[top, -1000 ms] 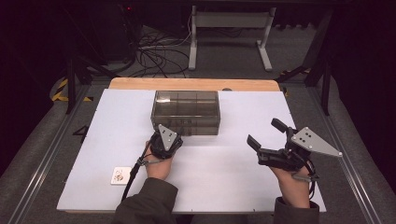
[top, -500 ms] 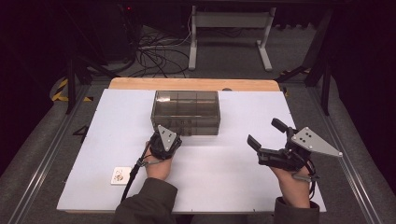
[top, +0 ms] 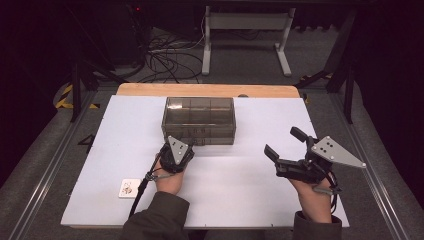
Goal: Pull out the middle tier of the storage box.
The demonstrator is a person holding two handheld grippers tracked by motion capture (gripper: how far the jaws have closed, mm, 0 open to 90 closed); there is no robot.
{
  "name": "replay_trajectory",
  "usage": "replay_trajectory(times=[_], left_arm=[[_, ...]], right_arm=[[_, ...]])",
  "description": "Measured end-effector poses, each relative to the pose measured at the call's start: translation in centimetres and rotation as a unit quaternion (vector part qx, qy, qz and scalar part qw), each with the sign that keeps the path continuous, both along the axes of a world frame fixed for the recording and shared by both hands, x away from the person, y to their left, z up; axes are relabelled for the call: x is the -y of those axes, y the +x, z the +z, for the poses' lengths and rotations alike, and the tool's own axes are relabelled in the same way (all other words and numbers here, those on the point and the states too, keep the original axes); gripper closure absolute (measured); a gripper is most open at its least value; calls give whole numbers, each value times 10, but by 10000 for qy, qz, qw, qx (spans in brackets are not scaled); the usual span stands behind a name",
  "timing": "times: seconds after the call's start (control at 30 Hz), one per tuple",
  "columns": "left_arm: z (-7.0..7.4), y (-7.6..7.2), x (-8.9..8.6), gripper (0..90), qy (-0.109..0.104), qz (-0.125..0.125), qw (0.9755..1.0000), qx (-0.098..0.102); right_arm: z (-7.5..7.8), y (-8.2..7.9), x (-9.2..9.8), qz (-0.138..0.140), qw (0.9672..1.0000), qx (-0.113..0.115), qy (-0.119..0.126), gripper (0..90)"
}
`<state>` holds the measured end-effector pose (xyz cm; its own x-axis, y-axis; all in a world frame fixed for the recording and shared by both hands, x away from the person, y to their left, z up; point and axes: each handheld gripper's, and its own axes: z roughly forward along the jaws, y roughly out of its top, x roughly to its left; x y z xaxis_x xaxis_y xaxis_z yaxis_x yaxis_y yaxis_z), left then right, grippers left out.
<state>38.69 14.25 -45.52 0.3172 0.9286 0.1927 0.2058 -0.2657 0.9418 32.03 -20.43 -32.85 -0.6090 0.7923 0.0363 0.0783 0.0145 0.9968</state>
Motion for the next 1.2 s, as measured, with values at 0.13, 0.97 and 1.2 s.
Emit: replay_trajectory(times=[0.13,0.97,1.2], left_arm=[[0,-2,0,582,-19,-5,10000,1],[0,-12,-1,582,-136,-36,9999,-78],[0,-14,-1,581,-156,-44,9998,-86]], right_arm=[[0,0,0,7,10000,1,-11,31],[0,0,-3,22,10000,0,-36,31],[0,0,-4,32,10000,-10,-27,31]])
